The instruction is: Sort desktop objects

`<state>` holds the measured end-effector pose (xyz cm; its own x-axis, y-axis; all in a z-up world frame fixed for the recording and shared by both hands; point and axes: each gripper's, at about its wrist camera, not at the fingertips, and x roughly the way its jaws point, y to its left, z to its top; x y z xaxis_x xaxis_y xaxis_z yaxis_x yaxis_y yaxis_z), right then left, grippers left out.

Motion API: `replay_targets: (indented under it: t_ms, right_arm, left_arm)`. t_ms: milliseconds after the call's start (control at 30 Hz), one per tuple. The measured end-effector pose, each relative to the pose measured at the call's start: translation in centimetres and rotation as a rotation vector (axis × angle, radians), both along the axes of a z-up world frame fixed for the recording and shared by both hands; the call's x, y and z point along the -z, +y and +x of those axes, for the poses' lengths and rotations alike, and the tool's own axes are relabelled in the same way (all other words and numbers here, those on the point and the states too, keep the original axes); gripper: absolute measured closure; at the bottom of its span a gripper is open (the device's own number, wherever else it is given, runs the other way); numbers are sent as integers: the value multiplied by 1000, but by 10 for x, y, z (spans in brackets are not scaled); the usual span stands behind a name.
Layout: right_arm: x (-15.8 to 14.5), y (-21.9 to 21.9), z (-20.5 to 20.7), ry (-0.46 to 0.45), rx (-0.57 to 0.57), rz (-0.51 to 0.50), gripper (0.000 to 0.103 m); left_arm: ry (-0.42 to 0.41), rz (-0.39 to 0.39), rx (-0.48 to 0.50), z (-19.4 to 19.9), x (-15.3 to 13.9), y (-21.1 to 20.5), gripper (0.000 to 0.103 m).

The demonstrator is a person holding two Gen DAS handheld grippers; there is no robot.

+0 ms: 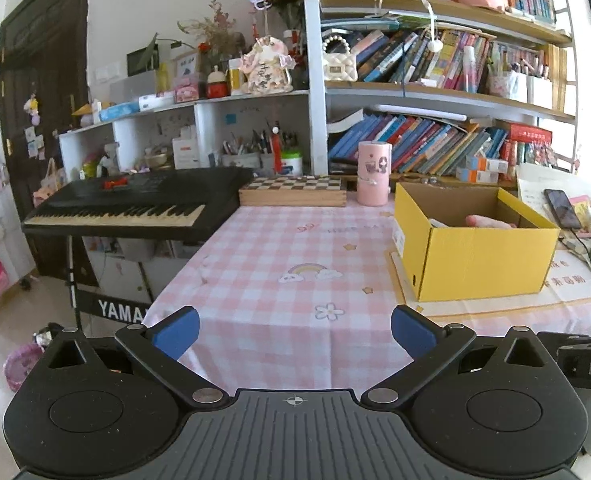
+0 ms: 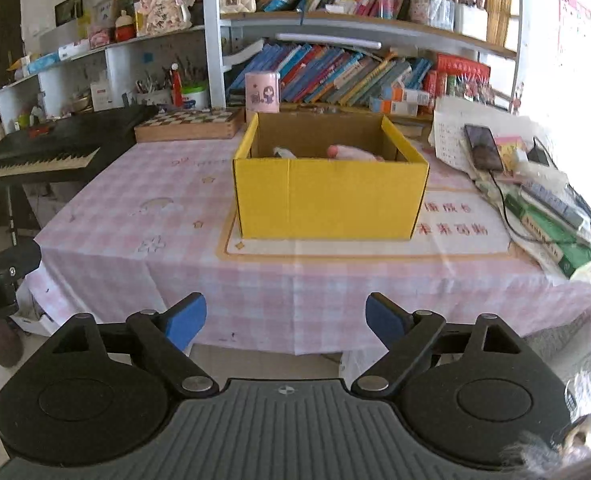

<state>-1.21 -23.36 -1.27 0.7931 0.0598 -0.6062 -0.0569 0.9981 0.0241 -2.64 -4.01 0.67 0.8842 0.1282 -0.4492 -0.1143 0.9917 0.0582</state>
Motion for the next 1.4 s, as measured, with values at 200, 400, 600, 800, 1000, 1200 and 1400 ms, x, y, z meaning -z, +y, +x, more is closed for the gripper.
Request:
replay_targets:
  t_ms: [200,400,600,800,1000,1200,1400]
  right_arm:
    - [4,-3,-7,27,28,18,15]
    - [8,-4,-11,42,38,31,14]
    - [9,-1,-12,48,34,29,14]
    - [9,1,-11,48,33,26,14]
    - [8,2,-11,49,34,25,14]
    - [8,1,-10,47,26,24,14]
    - [10,-2,-10,51,33,28,14]
  left_arm:
    - [40,13,10,-2,4,-2,0]
    - [60,23,36,-4,6,-4,0]
    - [72,45,56,-5,8,-8,0]
    - [71,45,58,-4,7,-8,0]
    - [77,45,66,-2,8,-11,0]
    - [87,36,69,0,9,-13,0]
    - [87,36,89,-1,9,-17,0]
